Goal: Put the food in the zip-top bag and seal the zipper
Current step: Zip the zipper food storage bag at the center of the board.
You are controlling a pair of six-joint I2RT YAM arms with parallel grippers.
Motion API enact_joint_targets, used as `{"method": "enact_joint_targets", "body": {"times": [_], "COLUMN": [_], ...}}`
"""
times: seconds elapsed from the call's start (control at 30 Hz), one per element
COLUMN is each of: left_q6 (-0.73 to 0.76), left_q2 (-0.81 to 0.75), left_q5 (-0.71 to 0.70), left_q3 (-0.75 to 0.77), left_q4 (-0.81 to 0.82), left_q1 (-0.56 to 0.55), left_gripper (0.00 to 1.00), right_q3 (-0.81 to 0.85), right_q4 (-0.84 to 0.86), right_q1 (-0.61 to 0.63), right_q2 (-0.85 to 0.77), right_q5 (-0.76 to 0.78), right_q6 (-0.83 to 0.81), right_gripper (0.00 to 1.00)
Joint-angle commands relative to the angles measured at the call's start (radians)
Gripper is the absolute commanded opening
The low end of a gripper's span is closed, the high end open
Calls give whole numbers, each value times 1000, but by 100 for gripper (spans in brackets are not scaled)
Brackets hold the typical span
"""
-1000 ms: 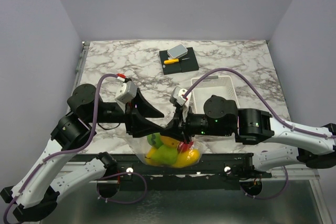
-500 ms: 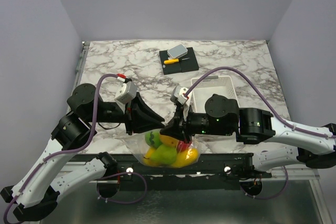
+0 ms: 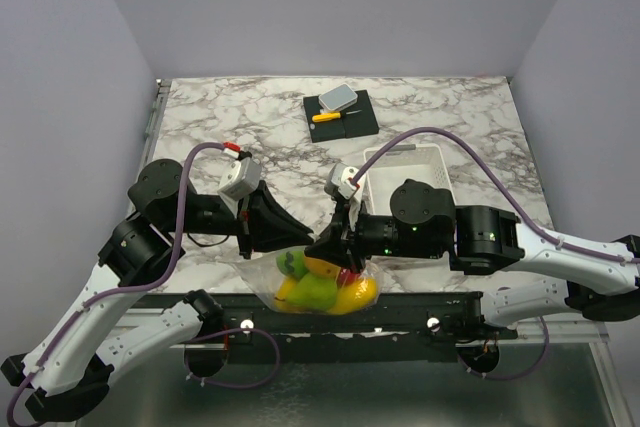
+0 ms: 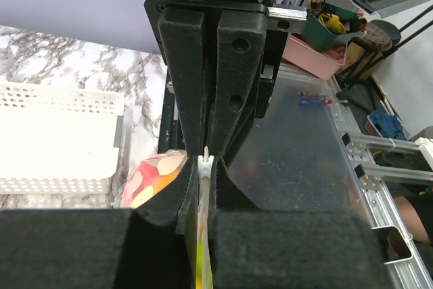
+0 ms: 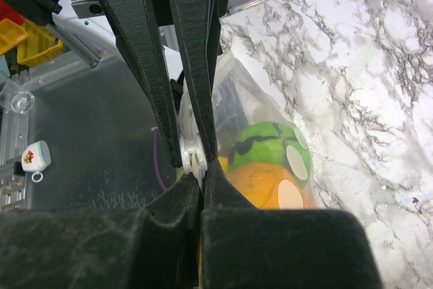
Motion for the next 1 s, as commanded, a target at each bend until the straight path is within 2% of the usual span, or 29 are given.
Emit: {"method": "enact_joint_targets", "body": {"times": [0.0, 0.47, 0.97], "left_q6": [9, 14, 12], "left_q2": [-7, -18, -32], "left_q5": [44, 34, 23], "left_q3": [-19, -52, -63], "left_q4": [10, 12, 12], "left_q1": [-3, -3, -4], "left_gripper": [0, 0, 0], "right_q3": [45, 10, 16], "right_q4": [29, 111, 85], "right_q1": [7, 7, 7], "right_q2": [-8, -113, -178], "right_q5": [14, 31, 161], "right_q6": [11, 10, -15], "right_gripper": [0, 1, 1]}}
